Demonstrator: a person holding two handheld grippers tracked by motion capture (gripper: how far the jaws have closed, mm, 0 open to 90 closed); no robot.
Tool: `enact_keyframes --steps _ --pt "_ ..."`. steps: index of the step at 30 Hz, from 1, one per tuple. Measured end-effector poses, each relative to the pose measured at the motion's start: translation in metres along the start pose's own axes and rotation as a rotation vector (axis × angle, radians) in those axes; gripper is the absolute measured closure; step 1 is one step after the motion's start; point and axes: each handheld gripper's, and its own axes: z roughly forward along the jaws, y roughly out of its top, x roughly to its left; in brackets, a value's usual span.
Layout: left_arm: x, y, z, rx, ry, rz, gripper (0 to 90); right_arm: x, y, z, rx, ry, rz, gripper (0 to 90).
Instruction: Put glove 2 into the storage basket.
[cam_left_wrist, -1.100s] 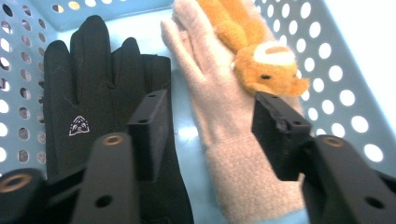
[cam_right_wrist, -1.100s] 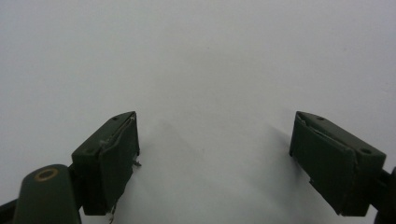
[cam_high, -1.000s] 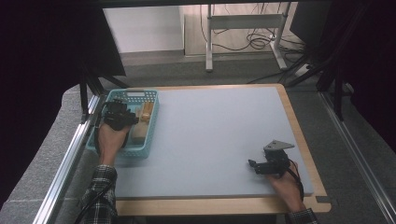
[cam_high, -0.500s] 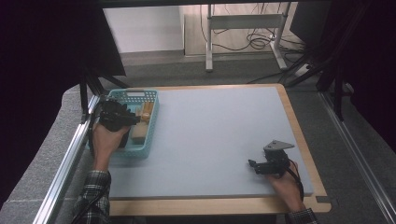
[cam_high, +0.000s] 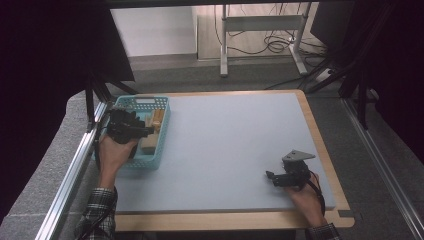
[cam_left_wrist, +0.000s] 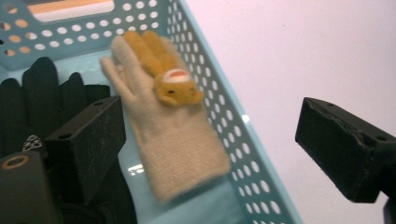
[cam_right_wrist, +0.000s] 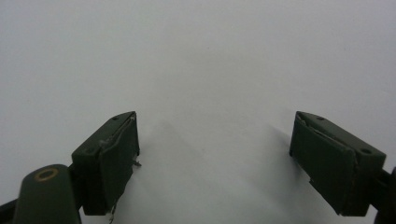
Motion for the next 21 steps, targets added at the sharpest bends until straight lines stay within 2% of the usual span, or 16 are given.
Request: enact_keyframes --steps 14,21 --pt "-0.030 0.001 -0.002 -0.019 -0.044 0.064 6.6 0.000 0.000 0.000 0.000 0.000 0.000 15.2" --pt "-0.045 0.001 0.001 -0.008 -0.057 0.116 4.9 0.000 0.000 0.000 0.000 0.000 0.000 15.2"
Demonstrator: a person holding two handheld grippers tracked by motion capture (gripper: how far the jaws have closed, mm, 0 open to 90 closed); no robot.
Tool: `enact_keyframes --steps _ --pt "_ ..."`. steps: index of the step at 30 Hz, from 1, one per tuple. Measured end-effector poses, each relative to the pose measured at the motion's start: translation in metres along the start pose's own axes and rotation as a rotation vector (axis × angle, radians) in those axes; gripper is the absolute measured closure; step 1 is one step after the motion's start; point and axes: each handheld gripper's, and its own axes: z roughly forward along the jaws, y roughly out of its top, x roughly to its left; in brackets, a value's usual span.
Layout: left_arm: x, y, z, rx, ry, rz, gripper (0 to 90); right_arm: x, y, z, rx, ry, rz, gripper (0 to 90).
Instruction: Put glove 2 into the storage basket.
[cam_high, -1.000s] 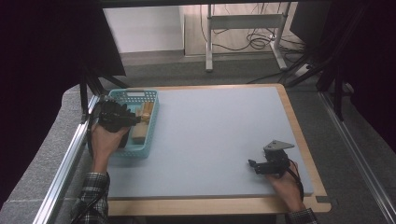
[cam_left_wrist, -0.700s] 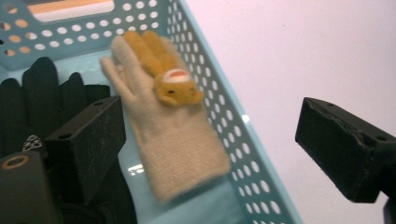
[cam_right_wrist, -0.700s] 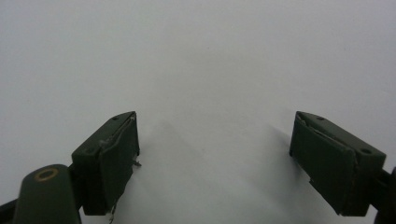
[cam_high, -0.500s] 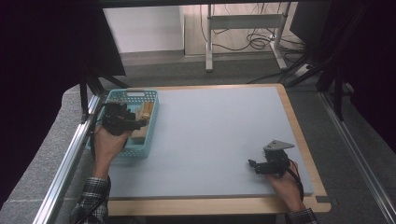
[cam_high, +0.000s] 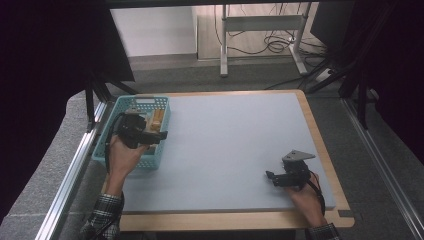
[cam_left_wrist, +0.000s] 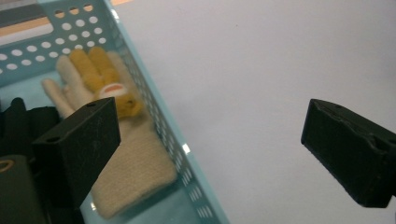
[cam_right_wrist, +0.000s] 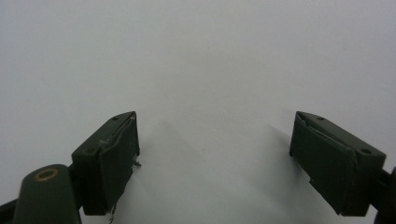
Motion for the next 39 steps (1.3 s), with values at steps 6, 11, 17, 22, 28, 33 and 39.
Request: enact_keyframes --steps 6,11,17,22,28,33,39 --pt "-0.014 0.001 0.005 0.003 -0.013 0.034 3.3 0.000 0.000 0.000 0.000 0.000 0.000 15.2" --pt "-0.026 0.000 0.010 -0.002 -0.023 0.064 2.1 0.000 0.000 0.000 0.000 0.000 0.000 15.2" --pt "-0.041 -0.002 0.014 -0.028 -0.037 0.099 1.1 0.000 0.000 0.000 0.000 0.000 0.000 15.2" --pt "-0.056 -0.004 0.017 -0.039 -0.057 0.134 0.8 0.000 0.000 0.000 0.000 0.000 0.000 15.2" --pt "-0.070 -0.008 0.023 -0.041 -0.080 0.164 0.7 0.000 0.000 0.000 -0.001 -0.001 -0.001 15.2" --pt "-0.085 -0.014 0.032 -0.035 -0.102 0.197 0.7 0.000 0.000 0.000 0.000 -0.001 0.000 15.2" --pt "-0.098 -0.021 0.040 -0.037 -0.131 0.223 0.7 0.000 0.000 0.000 -0.001 -0.001 -0.001 15.2"
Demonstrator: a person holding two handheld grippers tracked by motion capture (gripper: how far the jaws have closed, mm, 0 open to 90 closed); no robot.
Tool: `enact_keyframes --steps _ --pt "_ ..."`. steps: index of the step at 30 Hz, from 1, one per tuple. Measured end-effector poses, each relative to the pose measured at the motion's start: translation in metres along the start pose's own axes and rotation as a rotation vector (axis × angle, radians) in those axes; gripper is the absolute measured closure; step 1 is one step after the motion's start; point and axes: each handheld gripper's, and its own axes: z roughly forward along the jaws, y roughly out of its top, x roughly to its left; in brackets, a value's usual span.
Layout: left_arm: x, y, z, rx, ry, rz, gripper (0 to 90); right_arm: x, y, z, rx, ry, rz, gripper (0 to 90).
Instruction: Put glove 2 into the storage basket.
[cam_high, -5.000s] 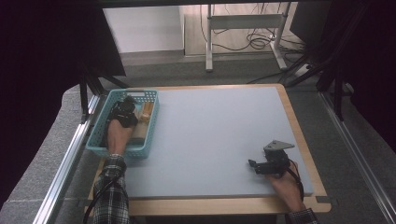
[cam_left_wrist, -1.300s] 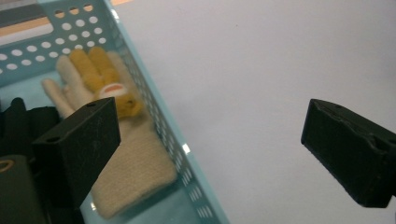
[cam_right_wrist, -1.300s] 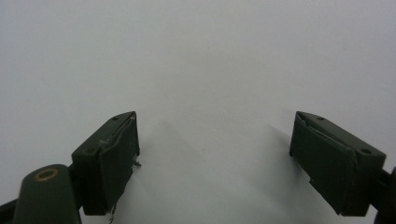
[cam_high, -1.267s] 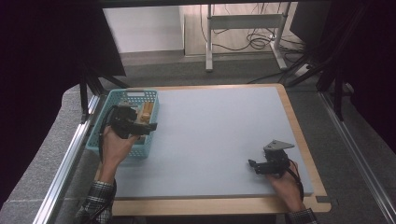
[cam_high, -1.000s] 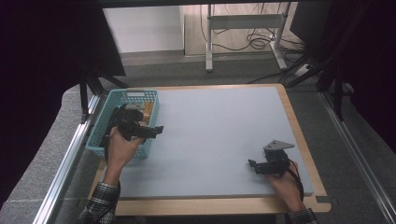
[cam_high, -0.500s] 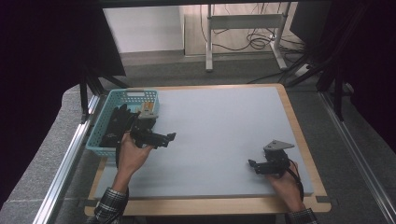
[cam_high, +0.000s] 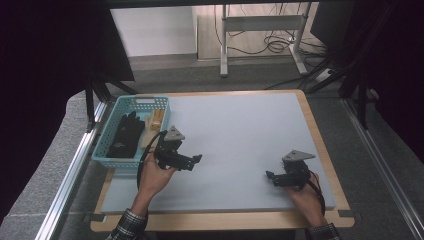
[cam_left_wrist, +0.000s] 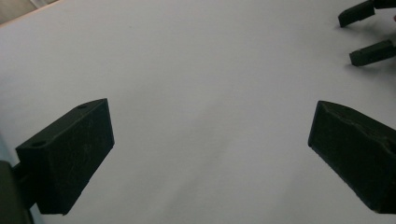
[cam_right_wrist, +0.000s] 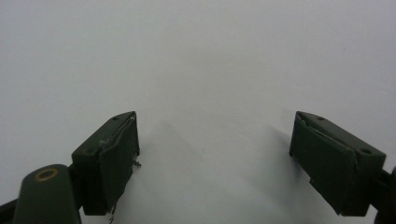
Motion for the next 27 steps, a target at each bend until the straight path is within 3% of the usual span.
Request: enact_keyframes --steps 9,16,27 --pt "-0.018 -0.013 0.020 0.010 -0.023 0.035 0.6 0.000 0.000 0.000 0.000 0.001 0.000 15.2" --pt "-0.026 -0.025 0.037 0.011 -0.073 0.053 0.0 0.000 0.000 0.000 0.000 0.000 0.000 15.2" --pt "-0.034 -0.046 0.061 0.070 -0.068 0.063 0.0 0.000 0.000 0.000 0.000 0.001 0.000 15.2"
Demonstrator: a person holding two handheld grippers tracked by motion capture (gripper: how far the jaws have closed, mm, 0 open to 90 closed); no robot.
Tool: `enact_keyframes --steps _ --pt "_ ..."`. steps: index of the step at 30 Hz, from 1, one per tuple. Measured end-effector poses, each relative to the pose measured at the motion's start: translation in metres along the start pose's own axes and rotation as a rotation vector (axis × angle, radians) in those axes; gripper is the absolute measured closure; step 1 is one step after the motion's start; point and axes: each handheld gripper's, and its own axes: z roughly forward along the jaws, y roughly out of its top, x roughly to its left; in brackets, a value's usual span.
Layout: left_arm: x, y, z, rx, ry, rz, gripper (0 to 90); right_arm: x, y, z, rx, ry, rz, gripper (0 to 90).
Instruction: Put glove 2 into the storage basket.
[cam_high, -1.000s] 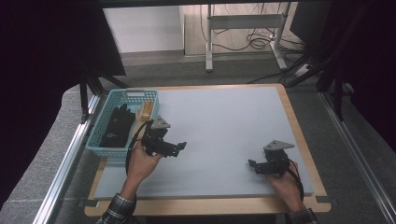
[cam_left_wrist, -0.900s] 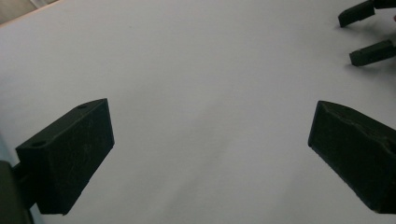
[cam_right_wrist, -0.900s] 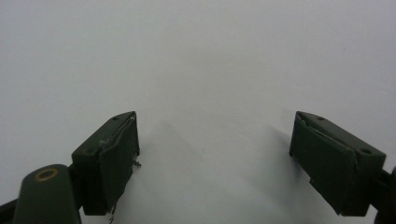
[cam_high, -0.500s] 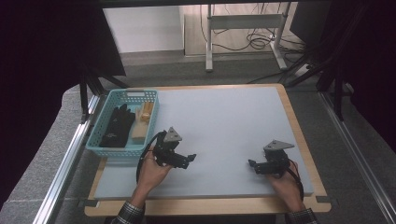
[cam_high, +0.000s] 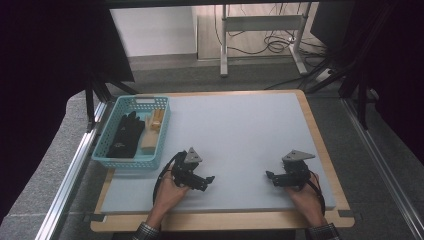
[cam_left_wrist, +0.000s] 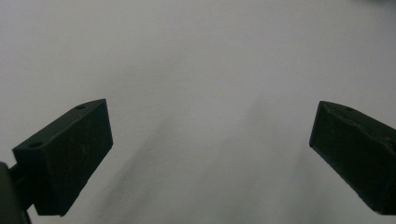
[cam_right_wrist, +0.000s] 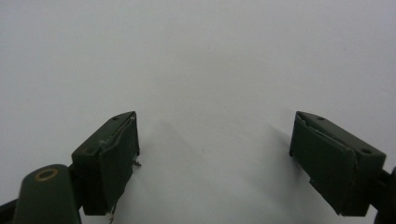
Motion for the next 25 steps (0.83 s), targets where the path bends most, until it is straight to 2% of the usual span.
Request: enact_keyframes --steps 9,16,25 --pt "-0.002 -0.010 0.016 0.052 0.022 0.006 0.0 0.000 0.000 0.000 0.000 0.000 0.001 15.2" --pt "0.000 -0.011 0.017 0.051 0.008 -0.015 0.0 0.000 0.000 0.000 0.000 0.000 0.001 15.2" --pt "-0.001 -0.011 0.018 0.058 0.014 -0.012 0.0 0.000 0.000 0.000 0.000 0.001 0.002 15.1"
